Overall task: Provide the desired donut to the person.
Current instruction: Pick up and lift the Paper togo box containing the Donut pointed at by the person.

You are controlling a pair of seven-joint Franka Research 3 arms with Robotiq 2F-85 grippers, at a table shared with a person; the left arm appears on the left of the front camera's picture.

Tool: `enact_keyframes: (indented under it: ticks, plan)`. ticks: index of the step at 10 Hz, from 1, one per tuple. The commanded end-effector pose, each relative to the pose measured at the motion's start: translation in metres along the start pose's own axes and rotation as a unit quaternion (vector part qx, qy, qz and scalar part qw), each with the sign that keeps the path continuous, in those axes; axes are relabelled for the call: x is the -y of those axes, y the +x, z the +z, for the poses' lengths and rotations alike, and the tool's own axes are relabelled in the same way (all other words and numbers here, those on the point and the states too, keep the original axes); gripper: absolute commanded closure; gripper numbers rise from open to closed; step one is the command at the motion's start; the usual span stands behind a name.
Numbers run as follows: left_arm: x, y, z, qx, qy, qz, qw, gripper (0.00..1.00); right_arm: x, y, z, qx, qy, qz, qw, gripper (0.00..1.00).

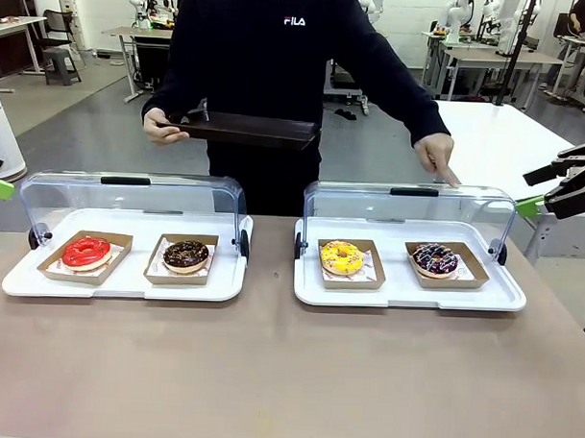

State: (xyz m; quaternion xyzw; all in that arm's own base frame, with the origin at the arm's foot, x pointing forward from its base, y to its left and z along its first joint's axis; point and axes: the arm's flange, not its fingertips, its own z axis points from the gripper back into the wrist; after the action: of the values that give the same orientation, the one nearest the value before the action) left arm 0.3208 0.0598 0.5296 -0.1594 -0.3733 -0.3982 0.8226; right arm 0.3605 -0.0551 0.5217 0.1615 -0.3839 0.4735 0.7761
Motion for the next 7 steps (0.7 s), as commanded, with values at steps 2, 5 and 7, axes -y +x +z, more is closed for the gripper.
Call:
enact_keyframes:
  ticks: [2,5,7]
  plan:
    - [-0.001,0.000,0.000,0.002,-0.002,0.000,1.000,0.00,0.002,-0.001,-0.003,0.009,0.004,0.000,1.000,0.00]
    - [-0.001,0.000,0.000,0.002,-0.002,0.000,1.000,0.00,0.002,-0.001,-0.003,0.009,0.004,0.000,1.000,0.00]
    - [-0.001,0.000,0.000,0.002,-0.002,0.000,1.000,0.00,-0.002,0.001,-0.013,-0.036,0.016,0.047,0.998,0.00]
